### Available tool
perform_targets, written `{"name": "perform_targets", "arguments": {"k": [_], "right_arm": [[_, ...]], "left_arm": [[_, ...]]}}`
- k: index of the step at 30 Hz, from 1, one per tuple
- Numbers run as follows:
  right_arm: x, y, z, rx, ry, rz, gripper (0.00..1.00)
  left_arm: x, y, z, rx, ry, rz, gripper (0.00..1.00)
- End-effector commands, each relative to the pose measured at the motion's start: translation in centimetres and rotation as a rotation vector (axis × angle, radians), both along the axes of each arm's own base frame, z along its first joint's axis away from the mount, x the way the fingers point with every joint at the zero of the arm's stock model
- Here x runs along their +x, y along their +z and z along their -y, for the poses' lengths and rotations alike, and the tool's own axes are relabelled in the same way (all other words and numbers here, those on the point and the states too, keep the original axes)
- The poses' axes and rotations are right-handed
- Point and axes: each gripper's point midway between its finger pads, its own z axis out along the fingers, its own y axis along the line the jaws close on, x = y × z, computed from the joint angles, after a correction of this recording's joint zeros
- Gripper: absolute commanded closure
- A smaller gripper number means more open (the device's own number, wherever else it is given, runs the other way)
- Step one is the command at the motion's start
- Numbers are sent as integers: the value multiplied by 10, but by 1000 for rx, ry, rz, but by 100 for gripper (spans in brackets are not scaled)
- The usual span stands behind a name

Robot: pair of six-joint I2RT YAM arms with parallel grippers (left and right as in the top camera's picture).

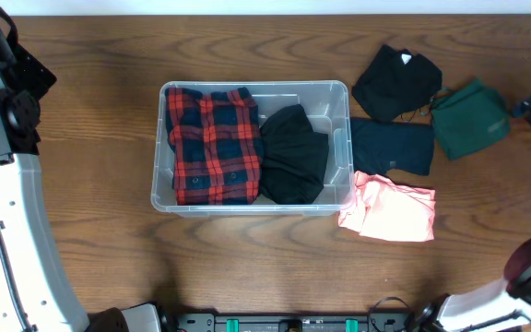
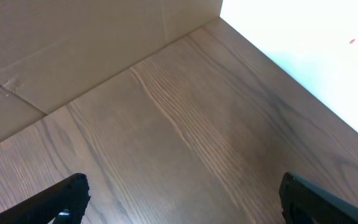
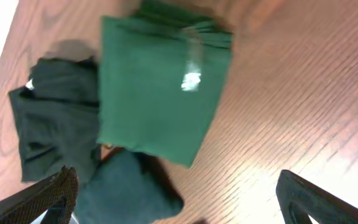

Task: Pack container
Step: 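Reach the right gripper to the dark green folded cloth, then grasp the green cloth and place it in the bin's right side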

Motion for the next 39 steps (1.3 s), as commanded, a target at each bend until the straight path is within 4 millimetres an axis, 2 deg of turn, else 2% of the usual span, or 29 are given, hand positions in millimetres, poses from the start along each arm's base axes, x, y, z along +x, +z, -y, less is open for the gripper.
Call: {"name": "perform_targets", "arguments": {"k": [1,4,10,15,21,23,30,34,36,39], "right_arm": [[4,-27,-1,167,49,50,1],[5,-63,3,216,42,2,1],[31,-119,-12,255,131,7,1],[62,-135,-33,309,227,126,1],[63,-163,-49,291,178,5,5],[64,-168,-55,257,191,-30,13],[67,-169,-69,240,222,-54,63],[67,-160,-69,234,223,-45,83],[69,-146,-69,227,227,-24,90],[79,-101,-73,212,268,78,98]], "left_arm": [[-1,-1,-4,8,17,-8,2],[-1,-1,-4,8,17,-8,2],[-1,-1,-4,8,17,-8,2],[-1,-1,-4,8,17,-8,2],[-1,-1,-4,8,17,-8,2],[-1,-1,-4,8,17,-8,2],[-1,-1,-4,8,17,-8,2],[-1,-1,-4,8,17,-8,2],[-1,-1,-4,8,17,-8,2],[-1,-1,-4,8,17,-8,2]]}}
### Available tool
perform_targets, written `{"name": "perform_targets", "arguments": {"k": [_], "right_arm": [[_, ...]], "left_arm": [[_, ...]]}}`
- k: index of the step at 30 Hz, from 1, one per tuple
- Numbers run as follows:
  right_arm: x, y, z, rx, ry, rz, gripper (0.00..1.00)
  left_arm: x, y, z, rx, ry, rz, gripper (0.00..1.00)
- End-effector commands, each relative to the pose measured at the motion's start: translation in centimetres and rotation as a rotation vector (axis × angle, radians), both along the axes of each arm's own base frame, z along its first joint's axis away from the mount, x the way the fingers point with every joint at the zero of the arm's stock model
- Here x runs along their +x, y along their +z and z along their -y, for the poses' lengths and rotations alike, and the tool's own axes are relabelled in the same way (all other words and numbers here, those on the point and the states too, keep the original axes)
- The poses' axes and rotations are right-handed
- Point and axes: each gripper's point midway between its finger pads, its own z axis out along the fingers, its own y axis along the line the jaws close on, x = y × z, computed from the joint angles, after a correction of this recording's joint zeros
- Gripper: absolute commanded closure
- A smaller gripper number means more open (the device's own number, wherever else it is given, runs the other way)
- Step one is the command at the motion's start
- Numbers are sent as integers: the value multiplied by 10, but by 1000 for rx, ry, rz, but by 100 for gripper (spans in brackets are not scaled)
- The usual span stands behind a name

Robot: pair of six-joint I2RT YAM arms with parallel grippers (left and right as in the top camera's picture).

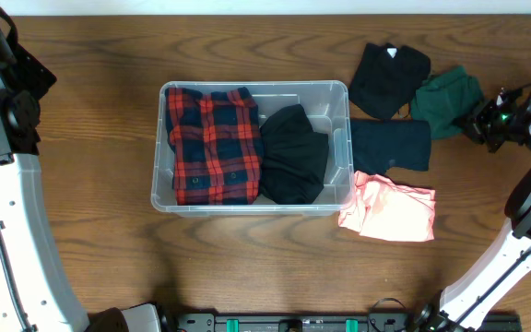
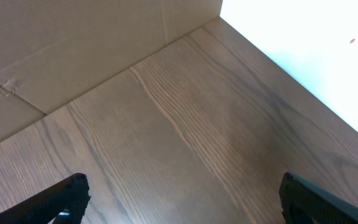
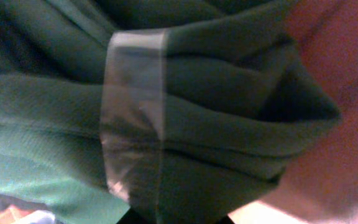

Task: Pack container
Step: 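Grasp the green cloth and place it in the bin's right side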

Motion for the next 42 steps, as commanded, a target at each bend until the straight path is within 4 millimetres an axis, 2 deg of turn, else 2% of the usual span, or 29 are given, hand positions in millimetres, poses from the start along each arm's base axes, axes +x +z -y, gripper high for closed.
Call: {"name": "perform_targets", "arguments": {"k": [1,5,7,9,11,14,18,20,25,30,33,34,36,39,42], "right_arm": [[3,45,-10,-24,41,89,99],[12,131,-22,-73,89,293,99],[15,178,-41,-89,158,430,99],[15,230,-71,-81,257,596,99],[10,271,-99,-64,342,724,98],[3,311,-138,-21,438,846,98],[-5,335,-192,75,565,930,98],[-12,338,-225,136,652,944,98],[-35,331,-291,203,860,976,97],[-58,307,-341,235,1028,956,97],[-72,281,-366,260,1119,903,98],[-76,271,-371,259,1138,879,98],[-79,236,-376,193,1165,768,98],[-78,187,-367,38,1198,619,98],[-71,146,-355,-85,1226,515,98]], "left_arm": [[-1,-1,-4,8,17,-8,2],[-1,-1,-4,8,17,-8,2],[-1,-1,-4,8,17,-8,2],[-1,-1,-4,8,17,-8,2],[-1,-1,-4,8,17,-8,2],[-1,-1,-4,8,17,-8,2],[-1,-1,-4,8,17,-8,2],[-1,-1,-4,8,17,-8,2],[-1,-1,-4,8,17,-8,2],[-1,-1,-4,8,17,-8,2],[-1,-1,-4,8,17,-8,2],[-1,-1,-4,8,17,-8,2],[-1,-1,-4,8,17,-8,2],[-1,-1,-4,8,17,-8,2],[-1,-1,-4,8,17,-8,2]]}}
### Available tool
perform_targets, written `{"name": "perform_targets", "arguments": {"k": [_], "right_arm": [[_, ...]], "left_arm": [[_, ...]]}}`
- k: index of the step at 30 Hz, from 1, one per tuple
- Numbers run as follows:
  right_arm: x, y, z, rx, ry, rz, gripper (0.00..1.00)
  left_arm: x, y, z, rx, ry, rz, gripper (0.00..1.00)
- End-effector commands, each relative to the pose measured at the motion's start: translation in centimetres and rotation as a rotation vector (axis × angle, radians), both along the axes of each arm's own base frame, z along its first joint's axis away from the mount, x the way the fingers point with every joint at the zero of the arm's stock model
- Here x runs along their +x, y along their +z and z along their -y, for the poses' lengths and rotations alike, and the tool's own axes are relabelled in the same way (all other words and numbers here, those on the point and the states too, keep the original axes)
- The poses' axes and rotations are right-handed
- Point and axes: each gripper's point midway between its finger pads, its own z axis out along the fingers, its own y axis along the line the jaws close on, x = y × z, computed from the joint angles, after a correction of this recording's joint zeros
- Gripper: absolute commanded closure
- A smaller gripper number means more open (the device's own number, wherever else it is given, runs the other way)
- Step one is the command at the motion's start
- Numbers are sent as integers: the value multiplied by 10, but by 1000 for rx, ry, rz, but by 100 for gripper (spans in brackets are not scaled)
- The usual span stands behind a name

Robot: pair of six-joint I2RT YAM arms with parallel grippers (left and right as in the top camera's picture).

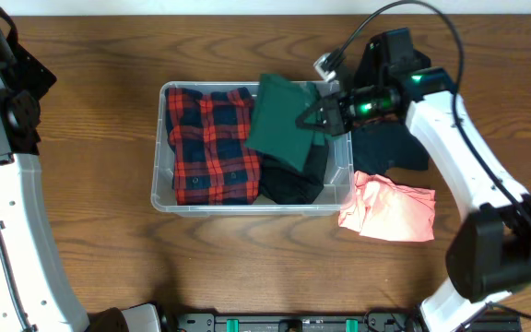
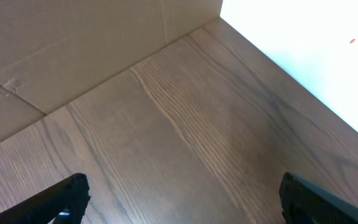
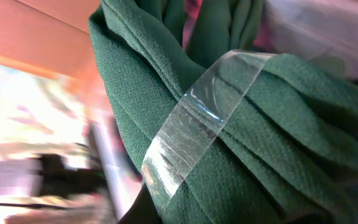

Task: Pack container
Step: 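Grasp the green cloth and place it in the bin's right side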

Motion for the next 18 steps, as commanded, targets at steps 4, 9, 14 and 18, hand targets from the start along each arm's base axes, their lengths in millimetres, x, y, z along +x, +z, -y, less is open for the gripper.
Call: {"name": "perform_targets", "arguments": {"k": [4,9,14,18], "right_arm": [[24,-80,27,-291,1,47,98],[37,-120,33,-358,-45,-4,94],[50,-100,29,-331,-94,31,69],[61,-43,27,-297,-132,104,54]], "left_arm": [[-1,-1,-4,8,17,-8,2],[-1,-1,-4,8,17,-8,2],[-1,-1,-4,8,17,-8,2],[-1,-1,-4,8,17,-8,2]]}}
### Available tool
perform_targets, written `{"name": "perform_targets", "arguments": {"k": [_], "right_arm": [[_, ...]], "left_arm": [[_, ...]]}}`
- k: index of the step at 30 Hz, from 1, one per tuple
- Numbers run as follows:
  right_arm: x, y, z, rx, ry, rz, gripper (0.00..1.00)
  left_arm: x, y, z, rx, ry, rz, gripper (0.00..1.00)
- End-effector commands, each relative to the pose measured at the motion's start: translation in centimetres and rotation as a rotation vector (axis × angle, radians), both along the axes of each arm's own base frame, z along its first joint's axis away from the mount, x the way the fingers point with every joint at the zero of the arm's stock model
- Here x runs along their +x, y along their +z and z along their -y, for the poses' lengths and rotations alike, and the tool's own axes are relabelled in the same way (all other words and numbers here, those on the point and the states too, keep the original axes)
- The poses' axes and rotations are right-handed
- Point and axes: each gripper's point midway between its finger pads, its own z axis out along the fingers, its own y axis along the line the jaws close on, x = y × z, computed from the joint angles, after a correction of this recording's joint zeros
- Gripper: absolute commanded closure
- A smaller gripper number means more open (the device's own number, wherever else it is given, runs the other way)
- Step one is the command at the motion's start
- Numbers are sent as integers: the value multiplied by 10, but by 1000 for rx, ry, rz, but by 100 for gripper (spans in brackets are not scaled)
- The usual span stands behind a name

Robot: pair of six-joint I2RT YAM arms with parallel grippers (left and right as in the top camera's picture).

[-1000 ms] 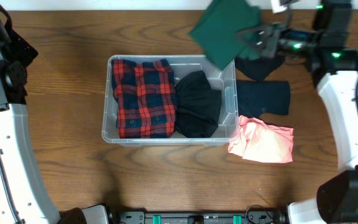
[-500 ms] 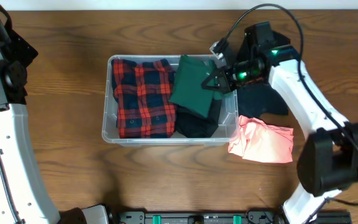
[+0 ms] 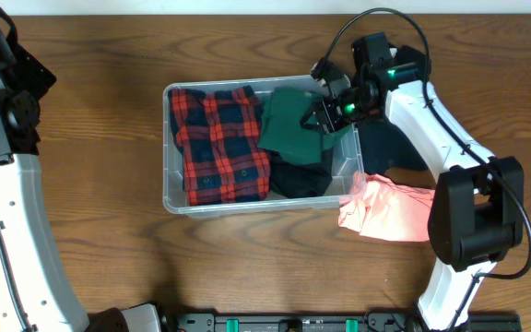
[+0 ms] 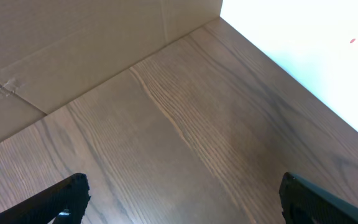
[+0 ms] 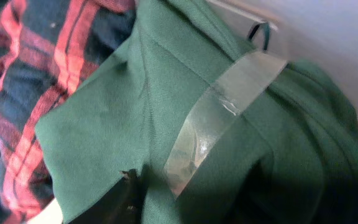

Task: Pack container
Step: 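Grasp the green cloth and place it in the bin's right side, then reach the right gripper to the black folded garment top right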

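The clear plastic bin [image 3: 168, 175] holds a red and navy plaid shirt [image 3: 219, 143] on its left and a black garment [image 3: 298, 177] on its right. A green folded garment [image 3: 289, 120] bound with clear tape [image 5: 219, 124] lies over the bin's far right part, above the black one. My right gripper [image 3: 328, 112] is shut on the green garment's right edge, low over the bin; one dark fingertip [image 5: 127, 196] shows against the cloth. My left gripper [image 4: 182, 208] is open over bare wood, far from the bin.
Right of the bin lie a navy garment [image 3: 393, 148] and a pink garment [image 3: 390, 210], which touches the bin's near right corner. My right arm [image 3: 431, 101] crosses above the navy one. My left arm [image 3: 3, 120] stands at the table's left edge.
My right gripper has dropped lower into the bin's far right part with the green garment, which now rests on the black one. The bin has shifted slightly to the right.
The green garment lay on the table at the far right with my right gripper open above it. Then the gripper was shut on it there. Then it hung spread above the bin, and now it lies in the bin. The left arm stayed still.
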Motion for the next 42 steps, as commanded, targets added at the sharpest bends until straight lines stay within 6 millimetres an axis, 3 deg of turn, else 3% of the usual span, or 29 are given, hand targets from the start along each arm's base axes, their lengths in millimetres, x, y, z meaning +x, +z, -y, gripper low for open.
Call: {"name": "perform_targets", "arguments": {"k": [1,2,3,6,9,11,14,18,21,22,24,30,33,38,42], "right_arm": [[18,53,6,-11,-52,114,44],[21,75,8,-6,-69,150,28],[24,91,12,-12,-95,182,19],[37,136,36,-74,-239,284,18],[47,171,81,-160,-469,363,12],[49,185,111,-190,-596,383,8],[54,187,153,-177,-727,351,7],[65,160,211,-161,-880,238,3],[75,120,249,-158,-973,124,2],[80,95,263,-158,-1009,58,1],[87,66,270,-143,-1010,-10,1],[116,-32,250,24,-920,-190,1],[122,-70,237,109,-898,-272,1],[124,-108,209,262,-832,-383,3],[121,-126,196,291,-801,-424,26]], "left_arm": [[-1,-1,-4,8,17,-8,2],[-1,-1,-4,8,17,-8,2],[-1,-1,-4,8,17,-8,2],[-1,-1,-4,8,17,-8,2],[-1,-1,-4,8,17,-8,2],[-1,-1,-4,8,17,-8,2],[-1,-1,-4,8,17,-8,2],[-1,-1,-4,8,17,-8,2],[-1,-1,-4,8,17,-8,2],[-1,-1,-4,8,17,-8,2],[-1,-1,-4,8,17,-8,2],[-1,-1,-4,8,17,-8,2],[-1,-1,-4,8,17,-8,2],[-1,-1,-4,8,17,-8,2],[-1,-1,-4,8,17,-8,2]]}}
